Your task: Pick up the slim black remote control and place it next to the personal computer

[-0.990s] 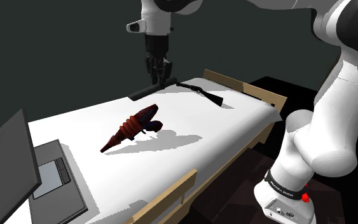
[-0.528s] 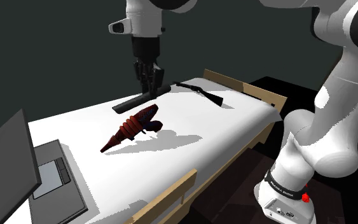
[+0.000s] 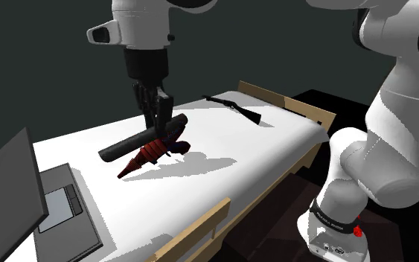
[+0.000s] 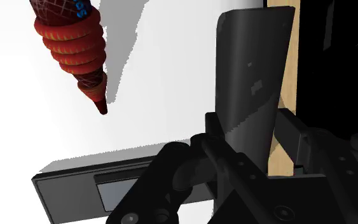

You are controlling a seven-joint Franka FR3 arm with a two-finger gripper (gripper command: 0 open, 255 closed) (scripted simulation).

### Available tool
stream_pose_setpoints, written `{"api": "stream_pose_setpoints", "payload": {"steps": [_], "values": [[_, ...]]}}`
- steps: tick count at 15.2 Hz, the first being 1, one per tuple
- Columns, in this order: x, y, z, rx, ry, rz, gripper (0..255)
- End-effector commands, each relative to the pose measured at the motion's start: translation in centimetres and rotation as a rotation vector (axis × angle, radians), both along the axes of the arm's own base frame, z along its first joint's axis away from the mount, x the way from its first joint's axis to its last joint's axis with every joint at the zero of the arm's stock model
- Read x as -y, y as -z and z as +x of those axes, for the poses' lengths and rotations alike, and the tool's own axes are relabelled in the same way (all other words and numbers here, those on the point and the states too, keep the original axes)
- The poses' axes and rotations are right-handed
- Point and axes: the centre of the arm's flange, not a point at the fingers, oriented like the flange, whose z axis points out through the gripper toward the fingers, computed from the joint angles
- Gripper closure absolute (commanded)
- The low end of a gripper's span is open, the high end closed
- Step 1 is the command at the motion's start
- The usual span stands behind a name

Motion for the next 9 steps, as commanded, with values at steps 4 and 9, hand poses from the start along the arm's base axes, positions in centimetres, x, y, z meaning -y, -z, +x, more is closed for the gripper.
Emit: {"api": "stream_pose_setpoints", "payload": {"steps": [4,9], "values": [[-5.8,0.1,-2.8,0.000,0.002,0.000,255],[-11.8,0.1,-5.5,0.000,0.002,0.000,255]]}}
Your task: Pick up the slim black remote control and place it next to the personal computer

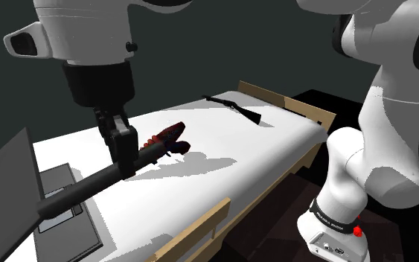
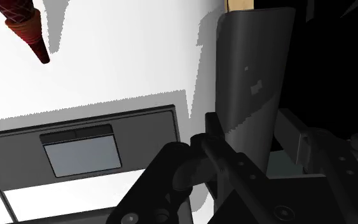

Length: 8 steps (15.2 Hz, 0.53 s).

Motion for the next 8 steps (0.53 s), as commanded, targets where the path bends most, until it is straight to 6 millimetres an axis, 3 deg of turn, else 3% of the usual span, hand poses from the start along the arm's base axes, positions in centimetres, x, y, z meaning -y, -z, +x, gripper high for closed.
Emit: {"api": "stream_pose_setpoints", "payload": {"steps": [1,8], "values": [[-2.9,-0.3,-1.5,0.000,0.001,0.000,255],[-2.9,3.4,-1.5,0.000,0.001,0.000,255]]}}
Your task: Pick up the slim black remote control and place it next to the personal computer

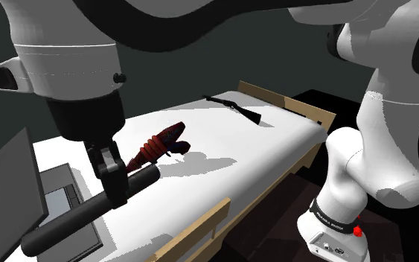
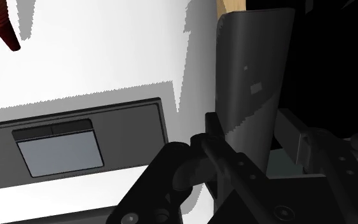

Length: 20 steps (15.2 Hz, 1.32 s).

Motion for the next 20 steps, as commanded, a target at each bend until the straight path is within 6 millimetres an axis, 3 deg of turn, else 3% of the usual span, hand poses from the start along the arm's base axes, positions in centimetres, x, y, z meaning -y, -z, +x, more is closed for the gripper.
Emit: {"api": "stream_pose_setpoints", "payload": {"steps": [1,20], "values": [[0.0,1.1,0.1,0.001,0.000,0.001,255],[0.0,11.1,0.1,0.001,0.000,0.001,255]]}}
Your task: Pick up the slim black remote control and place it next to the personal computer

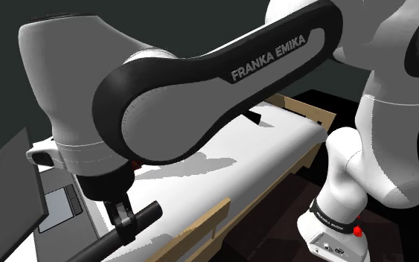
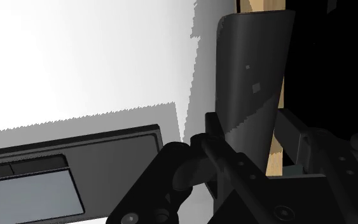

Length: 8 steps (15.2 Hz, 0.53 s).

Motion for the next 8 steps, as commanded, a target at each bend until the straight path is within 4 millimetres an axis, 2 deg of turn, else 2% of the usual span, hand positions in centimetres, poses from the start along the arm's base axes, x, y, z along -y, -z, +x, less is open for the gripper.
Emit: {"api": "stream_pose_setpoints", "payload": {"steps": [1,8], "values": [[0.0,1.1,0.2,0.001,0.000,0.001,255],[0.0,4.8,0.2,0.001,0.000,0.001,255]]}}
